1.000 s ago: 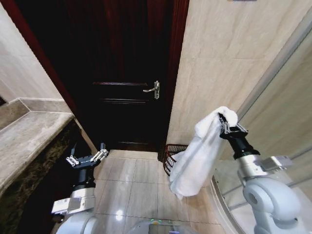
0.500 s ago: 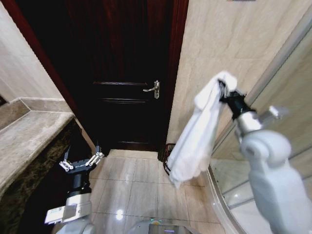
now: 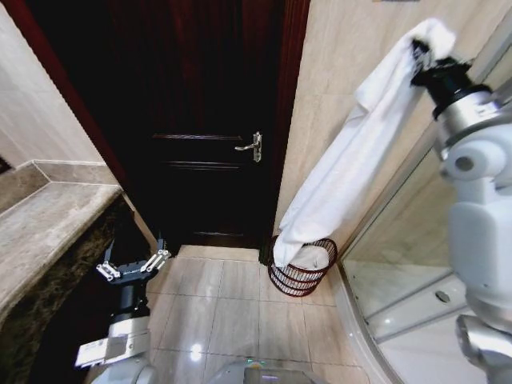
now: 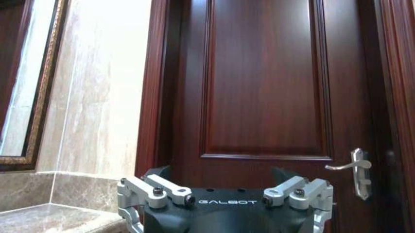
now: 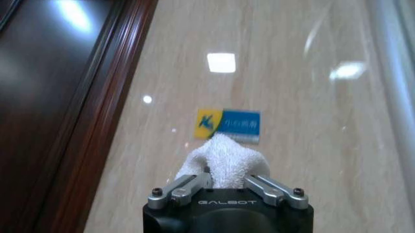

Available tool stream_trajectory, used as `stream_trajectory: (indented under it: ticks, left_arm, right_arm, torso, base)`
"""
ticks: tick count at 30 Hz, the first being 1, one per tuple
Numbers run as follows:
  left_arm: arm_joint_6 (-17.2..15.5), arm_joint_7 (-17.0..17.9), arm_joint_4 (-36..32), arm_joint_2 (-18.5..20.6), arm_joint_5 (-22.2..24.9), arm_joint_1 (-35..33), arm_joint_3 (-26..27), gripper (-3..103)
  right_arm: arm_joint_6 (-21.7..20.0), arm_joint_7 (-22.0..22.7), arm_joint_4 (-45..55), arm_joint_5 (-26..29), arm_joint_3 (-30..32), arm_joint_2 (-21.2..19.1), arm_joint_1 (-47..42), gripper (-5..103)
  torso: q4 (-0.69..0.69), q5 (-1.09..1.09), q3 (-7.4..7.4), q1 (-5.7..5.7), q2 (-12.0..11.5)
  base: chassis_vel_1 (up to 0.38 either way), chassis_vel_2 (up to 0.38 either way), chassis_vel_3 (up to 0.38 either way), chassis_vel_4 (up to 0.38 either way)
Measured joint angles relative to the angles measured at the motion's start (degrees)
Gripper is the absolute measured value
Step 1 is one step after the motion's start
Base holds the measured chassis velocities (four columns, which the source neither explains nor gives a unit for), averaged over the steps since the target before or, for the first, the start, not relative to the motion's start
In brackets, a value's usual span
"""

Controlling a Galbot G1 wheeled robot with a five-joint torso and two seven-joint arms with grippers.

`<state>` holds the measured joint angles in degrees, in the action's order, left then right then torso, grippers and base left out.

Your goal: Discard the used towel into the hamper.

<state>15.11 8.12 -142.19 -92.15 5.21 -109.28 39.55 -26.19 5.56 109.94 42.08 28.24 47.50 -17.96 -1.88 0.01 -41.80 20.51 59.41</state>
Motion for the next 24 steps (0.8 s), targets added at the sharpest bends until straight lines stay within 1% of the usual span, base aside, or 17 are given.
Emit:
stream_trajectory:
  ticks: [3,6,10,14,15,17,21,22,24]
  left_arm:
    - [-0.1,0.0,0.2,0.0,0.1,0.1,0.0,100]
    - [-0.5,-0.1,0.3,0.0,0.5,0.2,0.0,100]
    - [-0.9,-0.2,-0.2,0.0,1.2,0.1,0.2,100]
    - [-1.0,-0.2,-0.4,0.0,1.6,0.1,0.3,100]
    - [-1.0,-0.2,-0.4,0.0,1.7,0.2,0.3,100]
    - [-1.0,-0.2,-0.4,0.0,1.7,0.2,0.3,100]
    - [-0.8,-0.2,-0.4,0.0,1.7,-0.1,0.1,100]
    - [-0.8,-0.2,-0.4,0.0,1.7,-0.1,0.1,100]
    - [-0.7,-0.1,-0.6,0.0,1.7,-0.3,0.2,100]
  right_arm:
    - [0.2,-0.6,-0.5,0.0,-0.5,0.4,-1.2,3]
    - [0.6,-1.2,-1.8,-0.5,-1.5,1.9,-3.3,3]
    - [1.2,-1.3,-5.3,-1.7,-2.6,3.0,-2.5,3]
    - [1.2,-1.2,-6.8,-1.8,-3.6,2.7,-1.1,3]
    - [1.2,-1.2,-6.9,-1.8,-4.0,2.7,-1.3,3]
    - [1.3,-1.2,-7.0,-1.9,-4.4,2.7,-1.8,3]
    - [2.6,-0.5,-7.4,-3.5,-5.7,4.8,-5.6,3]
    - [2.6,-0.5,-7.4,-3.5,-5.7,4.8,-5.6,3]
    - [3.8,-0.1,-8.1,-5.0,-6.5,6.5,-8.3,3]
  torso:
    - [0.00,-0.01,0.00,0.00,0.0]
    - [0.00,0.01,0.00,0.00,0.0]
    - [-0.02,0.04,-0.01,0.00,0.0]
    - [-0.01,-0.07,0.00,0.00,0.0]
    - [-0.01,-0.02,0.00,0.00,0.0]
    - [-0.01,-0.01,0.00,0.00,0.0]
    - [-0.01,-0.02,0.00,0.00,0.0]
    - [-0.01,-0.02,0.00,0.00,0.0]
    - [-0.01,0.00,0.00,0.00,0.0]
  base:
    - [0.000,0.000,0.000,0.000]
    - [0.000,0.000,0.000,0.000]
    - [0.000,0.000,0.000,0.000]
    - [0.000,0.000,0.000,0.000]
    - [0.000,0.000,0.000,0.000]
    - [0.000,0.000,0.000,0.000]
    - [0.000,0.000,0.000,0.000]
    - [0.000,0.000,0.000,0.000]
    - [0.000,0.000,0.000,0.000]
